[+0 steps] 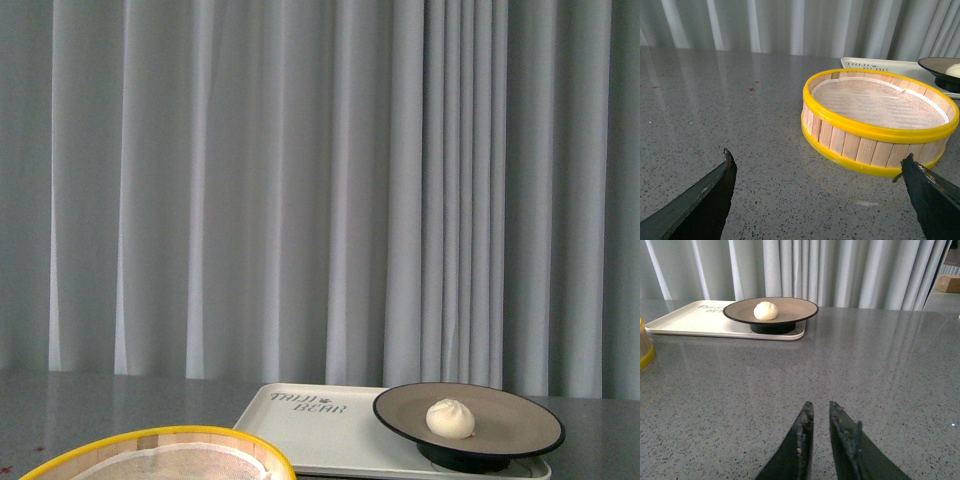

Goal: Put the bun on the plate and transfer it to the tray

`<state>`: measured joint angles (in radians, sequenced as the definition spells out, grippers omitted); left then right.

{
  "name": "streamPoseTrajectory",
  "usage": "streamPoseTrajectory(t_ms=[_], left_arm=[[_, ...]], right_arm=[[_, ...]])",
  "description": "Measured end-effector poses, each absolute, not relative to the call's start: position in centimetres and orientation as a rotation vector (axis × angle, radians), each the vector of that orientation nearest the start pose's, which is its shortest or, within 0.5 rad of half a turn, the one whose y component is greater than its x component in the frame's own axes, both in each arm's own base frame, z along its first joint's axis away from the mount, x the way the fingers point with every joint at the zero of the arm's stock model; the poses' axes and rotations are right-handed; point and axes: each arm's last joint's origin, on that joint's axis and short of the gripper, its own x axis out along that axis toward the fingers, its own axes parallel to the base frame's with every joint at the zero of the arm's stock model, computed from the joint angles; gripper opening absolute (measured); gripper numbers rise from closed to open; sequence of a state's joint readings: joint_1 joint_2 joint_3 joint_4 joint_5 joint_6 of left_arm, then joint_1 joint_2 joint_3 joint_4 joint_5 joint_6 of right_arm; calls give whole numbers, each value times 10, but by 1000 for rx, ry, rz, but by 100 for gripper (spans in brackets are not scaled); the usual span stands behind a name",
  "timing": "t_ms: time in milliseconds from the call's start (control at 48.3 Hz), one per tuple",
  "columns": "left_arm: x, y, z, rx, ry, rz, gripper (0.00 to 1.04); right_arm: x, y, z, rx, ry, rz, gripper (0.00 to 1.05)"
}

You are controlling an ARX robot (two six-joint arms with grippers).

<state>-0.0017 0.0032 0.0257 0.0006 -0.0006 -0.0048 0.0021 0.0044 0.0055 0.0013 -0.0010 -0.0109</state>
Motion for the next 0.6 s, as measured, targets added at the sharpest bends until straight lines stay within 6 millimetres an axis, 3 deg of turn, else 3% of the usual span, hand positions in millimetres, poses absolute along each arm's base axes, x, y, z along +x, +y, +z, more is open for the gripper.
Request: streamPoseTrajectory(t_ms=[497, 600], left_arm=[[96, 0, 172, -4, -23, -1, 98], [96, 0, 172, -4, -23, -1, 98]], right_arm=[[98, 0, 165, -11, -2, 3, 95], [98, 0, 165, -10, -2, 3, 95]])
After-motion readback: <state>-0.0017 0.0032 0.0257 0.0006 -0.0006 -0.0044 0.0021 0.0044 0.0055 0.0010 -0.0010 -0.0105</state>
